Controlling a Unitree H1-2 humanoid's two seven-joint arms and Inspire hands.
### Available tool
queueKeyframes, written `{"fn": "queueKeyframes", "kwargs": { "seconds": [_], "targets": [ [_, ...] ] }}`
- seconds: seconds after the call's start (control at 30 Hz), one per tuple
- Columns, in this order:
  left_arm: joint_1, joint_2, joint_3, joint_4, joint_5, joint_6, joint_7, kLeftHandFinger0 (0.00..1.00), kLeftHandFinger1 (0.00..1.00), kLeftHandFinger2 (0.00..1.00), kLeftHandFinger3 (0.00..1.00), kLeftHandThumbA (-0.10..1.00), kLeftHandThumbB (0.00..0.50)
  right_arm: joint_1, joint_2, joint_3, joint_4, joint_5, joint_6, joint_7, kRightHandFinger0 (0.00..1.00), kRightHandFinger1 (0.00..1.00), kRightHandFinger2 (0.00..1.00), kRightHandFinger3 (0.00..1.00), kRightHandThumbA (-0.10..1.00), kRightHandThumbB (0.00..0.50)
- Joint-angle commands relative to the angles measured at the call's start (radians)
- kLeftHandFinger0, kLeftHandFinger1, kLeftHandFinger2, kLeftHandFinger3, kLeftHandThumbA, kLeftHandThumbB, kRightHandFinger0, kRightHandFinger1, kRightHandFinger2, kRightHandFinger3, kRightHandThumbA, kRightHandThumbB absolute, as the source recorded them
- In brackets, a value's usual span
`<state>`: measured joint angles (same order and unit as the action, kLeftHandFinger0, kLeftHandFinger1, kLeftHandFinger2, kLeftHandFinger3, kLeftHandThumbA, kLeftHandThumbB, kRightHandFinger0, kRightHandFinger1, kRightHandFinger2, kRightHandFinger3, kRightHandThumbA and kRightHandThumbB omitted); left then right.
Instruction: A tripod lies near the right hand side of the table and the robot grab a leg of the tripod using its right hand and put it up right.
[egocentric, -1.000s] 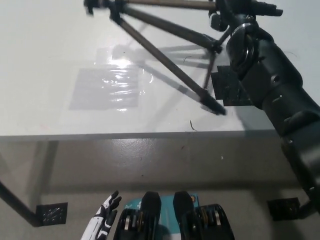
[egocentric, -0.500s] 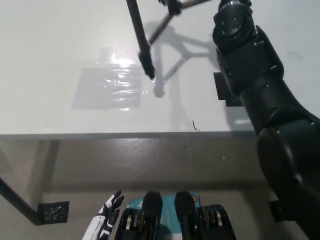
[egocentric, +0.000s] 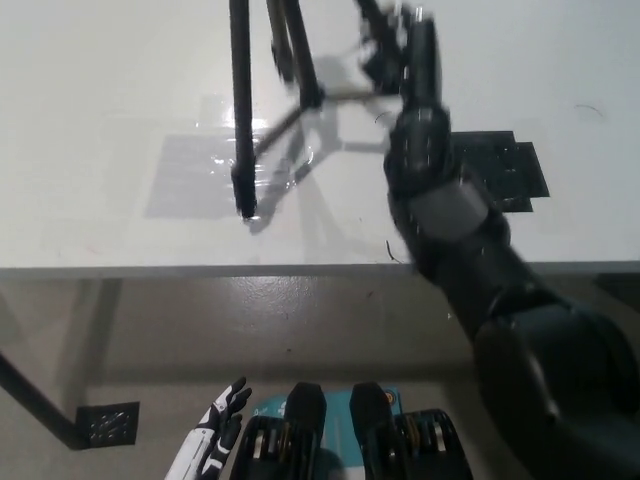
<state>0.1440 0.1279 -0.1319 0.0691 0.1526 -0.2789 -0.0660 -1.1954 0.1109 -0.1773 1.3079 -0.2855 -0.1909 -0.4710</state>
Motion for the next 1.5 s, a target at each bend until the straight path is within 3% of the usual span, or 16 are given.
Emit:
{"fn": "queueKeyframes", "kwargs": {
  "seconds": [0.0, 0.1, 0.23, 0.43, 0.47, 0.5, 0.53, 0.57, 0.6, 0.63, 0.73, 0.83, 1.03, 1.23, 1.4, 1.47],
  "targets": [
    [-0.002, -0.001, -0.002, -0.020, 0.002, -0.046, 0.002, 1.00, 1.00, 1.00, 1.00, 1.00, 0.360, -0.024, 0.003, 0.027, 0.009, 0.038, -0.144, -0.069, 0.00, 0.09, 0.52, 0.42, -0.10, 0.109],
    [-0.003, 0.000, -0.002, -0.024, 0.009, -0.044, 0.004, 1.00, 1.00, 1.00, 1.00, 1.00, 0.361, 0.000, 0.004, 0.039, 0.023, 0.046, -0.153, -0.079, 0.00, 0.00, 0.36, 0.35, -0.10, 0.119],
    [-0.004, 0.002, 0.000, -0.024, 0.010, -0.043, 0.004, 1.00, 1.00, 1.00, 1.00, 1.00, 0.373, 0.048, 0.005, 0.049, 0.039, 0.060, -0.173, -0.092, 0.00, 0.00, 0.39, 0.43, -0.10, 0.121],
    [-0.002, 0.001, -0.001, -0.030, 0.015, -0.034, 0.004, 1.00, 1.00, 1.00, 1.00, 1.00, 0.365, 0.087, -0.011, 0.059, 0.043, 0.078, -0.207, -0.083, 0.00, 0.00, 0.35, 0.43, -0.10, 0.135],
    [-0.001, 0.002, -0.001, -0.031, 0.015, -0.032, 0.003, 1.00, 1.00, 1.00, 1.00, 1.00, 0.369, 0.089, -0.015, 0.063, 0.041, 0.078, -0.214, -0.069, 0.09, 0.15, 0.52, 0.54, -0.04, 0.173],
    [0.001, 0.003, -0.001, -0.033, 0.015, -0.029, 0.002, 1.00, 1.00, 1.00, 1.00, 1.00, 0.370, 0.092, -0.019, 0.067, 0.040, 0.079, -0.222, -0.050, 0.11, 0.17, 0.51, 0.54, 0.04, 0.178],
    [-0.001, 0.004, -0.001, -0.028, 0.015, -0.035, 0.001, 1.00, 1.00, 1.00, 1.00, 1.00, 0.372, 0.094, -0.029, 0.073, 0.032, 0.085, -0.221, 0.015, 0.35, 0.44, 0.73, 0.78, 0.31, 0.273],
    [-0.002, 0.003, -0.001, -0.023, 0.016, -0.041, 0.004, 1.00, 1.00, 1.00, 1.00, 1.00, 0.367, 0.091, -0.043, 0.084, 0.030, 0.092, -0.231, 0.109, 0.71, 0.84, 1.00, 1.00, 0.54, 0.433],
    [-0.003, 0.001, 0.000, -0.019, 0.013, -0.044, 0.005, 1.00, 1.00, 1.00, 1.00, 1.00, 0.367, 0.087, -0.050, 0.089, 0.031, 0.101, -0.229, 0.177, 0.93, 1.00, 1.00, 1.00, 0.64, 0.489],
    [-0.003, 0.001, -0.001, -0.018, 0.016, -0.045, 0.006, 1.00, 1.00, 1.00, 1.00, 1.00, 0.370, 0.077, -0.065, 0.102, 0.028, 0.106, -0.214, 0.275, 1.00, 1.00, 1.00, 1.00, 0.75, 0.500],
    [-0.001, 0.003, -0.004, -0.021, 0.015, -0.046, 0.000, 1.00, 1.00, 1.00, 1.00, 1.00, 0.374, 0.062, -0.088, 0.136, -0.016, 0.091, -0.175, 0.349, 1.00, 1.00, 1.00, 1.00, 0.96, 0.500],
    [-0.003, 0.002, -0.003, -0.016, 0.012, -0.050, 0.001, 1.00, 1.00, 1.00, 1.00, 1.00, 0.367, 0.053, -0.097, 0.094, -0.113, 0.195, -0.199, 0.482, 1.00, 1.00, 1.00, 1.00, 0.81, 0.500],
    [-0.001, 0.001, -0.002, -0.015, 0.004, -0.047, -0.001, 1.00, 1.00, 1.00, 1.00, 1.00, 0.396, 0.063, -0.118, 0.085, -0.370, 0.284, -0.063, 0.569, 1.00, 1.00, 1.00, 1.00, 0.83, 0.500],
    [0.012, 0.007, -0.009, -0.022, 0.018, -0.042, -0.004, 1.00, 1.00, 1.00, 1.00, 1.00, 0.383, 0.141, -0.121, 0.067, -0.687, 0.438, 0.043, 0.641, 1.00, 1.00, 1.00, 1.00, 0.80, 0.500],
    [0.004, 0.007, -0.006, -0.025, 0.028, -0.031, 0.001, 1.00, 1.00, 1.00, 1.00, 1.00, 0.367, 0.289, -0.123, 0.085, -1.237, 0.612, 0.197, 0.608, 1.00, 1.00, 1.00, 1.00, 0.66, 0.500],
    [-0.004, 0.008, -0.003, -0.015, 0.025, -0.041, 0.003, 1.00, 1.00, 1.00, 1.00, 1.00, 0.357, 0.380, -0.152, 0.123, -1.478, 0.599, 0.241, 0.580, 1.00, 1.00, 1.00, 1.00, 0.73, 0.500]
  ]
}}
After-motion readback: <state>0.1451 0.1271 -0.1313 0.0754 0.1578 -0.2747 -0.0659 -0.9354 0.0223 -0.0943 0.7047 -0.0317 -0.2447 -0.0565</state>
